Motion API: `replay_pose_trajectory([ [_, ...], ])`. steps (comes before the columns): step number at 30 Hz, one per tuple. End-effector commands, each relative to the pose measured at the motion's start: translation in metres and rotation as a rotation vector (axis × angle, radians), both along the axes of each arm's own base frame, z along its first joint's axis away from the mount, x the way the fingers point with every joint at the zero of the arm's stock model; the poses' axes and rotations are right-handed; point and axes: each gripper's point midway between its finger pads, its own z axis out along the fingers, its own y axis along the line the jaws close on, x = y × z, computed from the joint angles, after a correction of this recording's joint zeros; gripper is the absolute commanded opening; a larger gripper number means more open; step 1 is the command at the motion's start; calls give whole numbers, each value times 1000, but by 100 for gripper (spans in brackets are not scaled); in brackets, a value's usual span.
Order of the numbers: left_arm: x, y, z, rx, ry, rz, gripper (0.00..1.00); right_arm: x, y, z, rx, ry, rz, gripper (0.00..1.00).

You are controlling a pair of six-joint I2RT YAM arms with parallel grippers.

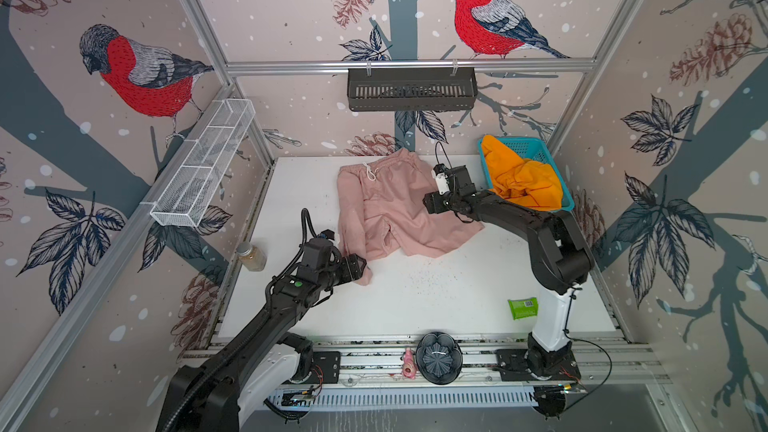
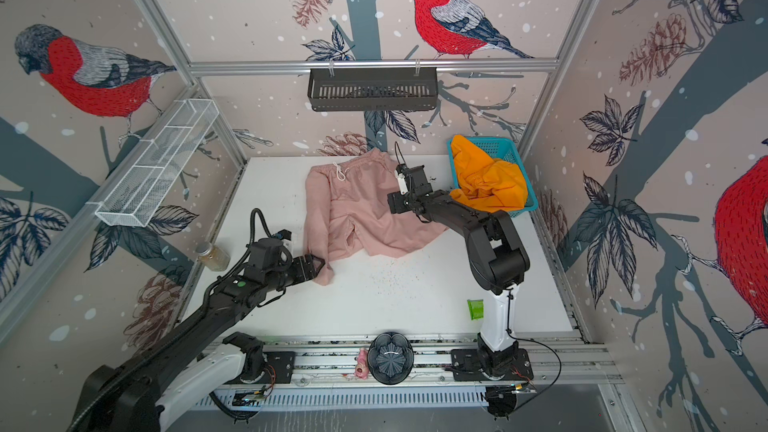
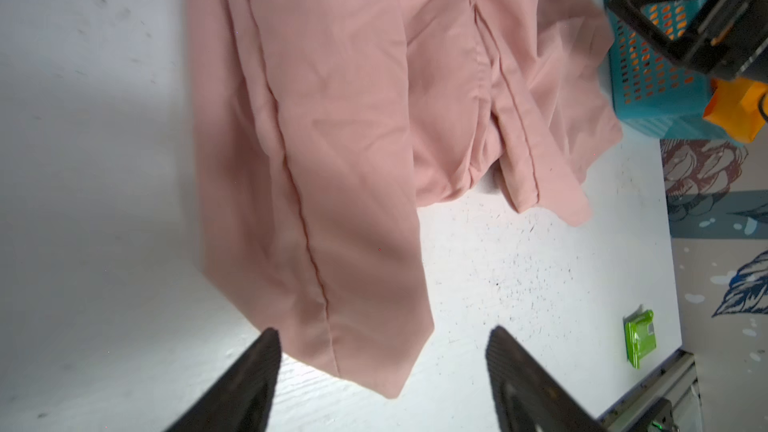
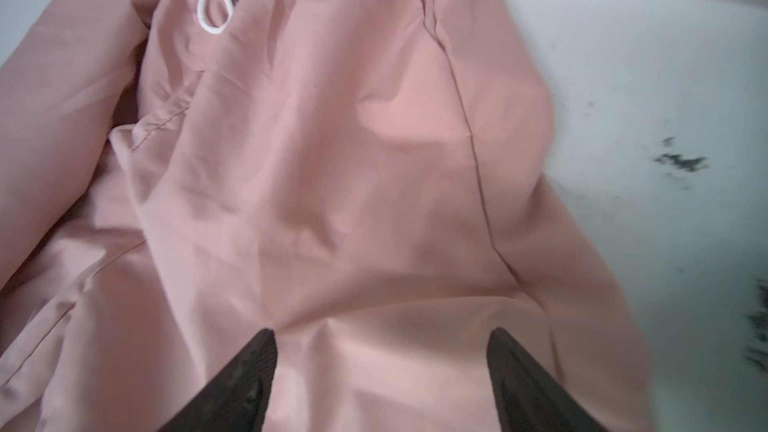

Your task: Fold and stack the shorts

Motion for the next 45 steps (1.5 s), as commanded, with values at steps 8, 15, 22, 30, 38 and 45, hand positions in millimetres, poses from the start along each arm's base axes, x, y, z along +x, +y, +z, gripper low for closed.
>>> replay_pose_trajectory([
  [8,-19,-8,-20,68,137,-6,93,-159,90,-7,-223,-154,541,79],
  [15,-31,-14,-42,114,159,-11,96,-183,143,-32,-279,-207,659,72],
  [22,-26,-15,-56,124,146,-4,90,-166,155,-55,-367,-233,669,66],
  [30,-23,-7,-69,200,164,2,63,-162,162,-75,-442,-252,698,40],
  [38,-14,8,-55,299,156,59,0,-160,167,-58,-386,-158,734,2],
  [45,0,15,9,317,80,47,0,-166,160,-21,-183,212,838,1],
])
